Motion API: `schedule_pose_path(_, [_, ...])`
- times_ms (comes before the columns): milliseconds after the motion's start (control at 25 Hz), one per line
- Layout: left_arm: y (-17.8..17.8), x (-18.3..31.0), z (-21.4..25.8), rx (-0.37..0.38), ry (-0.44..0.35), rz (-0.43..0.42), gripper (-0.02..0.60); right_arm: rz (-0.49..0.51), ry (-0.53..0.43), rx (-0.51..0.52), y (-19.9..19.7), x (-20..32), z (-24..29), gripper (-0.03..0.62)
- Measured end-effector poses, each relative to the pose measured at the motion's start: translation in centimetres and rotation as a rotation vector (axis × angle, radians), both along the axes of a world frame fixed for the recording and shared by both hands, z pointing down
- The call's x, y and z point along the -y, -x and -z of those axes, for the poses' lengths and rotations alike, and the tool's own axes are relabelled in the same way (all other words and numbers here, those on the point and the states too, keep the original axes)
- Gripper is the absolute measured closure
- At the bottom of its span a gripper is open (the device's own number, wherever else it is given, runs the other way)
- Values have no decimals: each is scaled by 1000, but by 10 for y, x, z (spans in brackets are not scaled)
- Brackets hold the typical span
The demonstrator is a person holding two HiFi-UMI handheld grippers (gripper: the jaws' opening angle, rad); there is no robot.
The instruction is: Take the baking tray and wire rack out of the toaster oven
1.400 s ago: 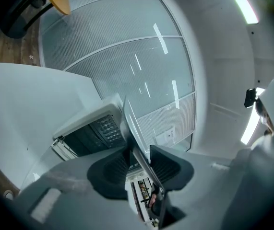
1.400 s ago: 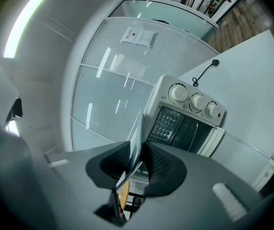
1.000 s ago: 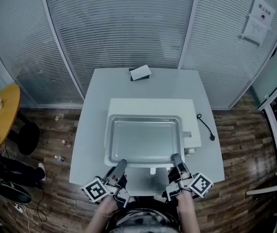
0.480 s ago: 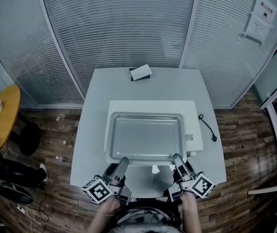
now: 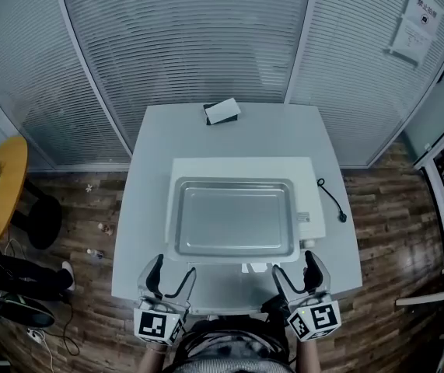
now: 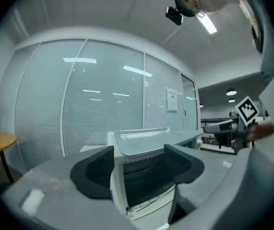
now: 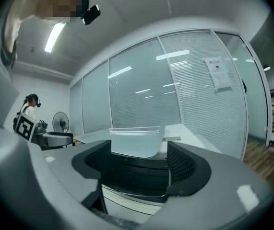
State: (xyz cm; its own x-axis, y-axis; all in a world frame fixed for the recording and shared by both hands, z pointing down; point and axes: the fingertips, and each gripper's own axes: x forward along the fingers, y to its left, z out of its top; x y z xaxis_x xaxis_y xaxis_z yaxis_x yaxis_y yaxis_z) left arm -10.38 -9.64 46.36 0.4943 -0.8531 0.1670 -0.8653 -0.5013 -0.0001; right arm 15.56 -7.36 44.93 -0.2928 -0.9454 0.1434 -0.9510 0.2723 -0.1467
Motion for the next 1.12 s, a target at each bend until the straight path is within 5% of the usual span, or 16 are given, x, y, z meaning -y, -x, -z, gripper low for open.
schedule_pose_path(120, [-8,3,-1,92,15,-18,256,27,5,-85,9,5,-3,240])
schedule_pose_path(520, [-14,32,2,109,-18,-27,264,37,24,-130,8,29,-7,241])
schedule_pose_path(720, [-20,53,7,32,-4,-27,264,41,36,-129,3,53,-3,241])
schedule_pose_path(1120, [-22,64,3,12,4,-22,264,45,39,-96,-1,65,-5,240])
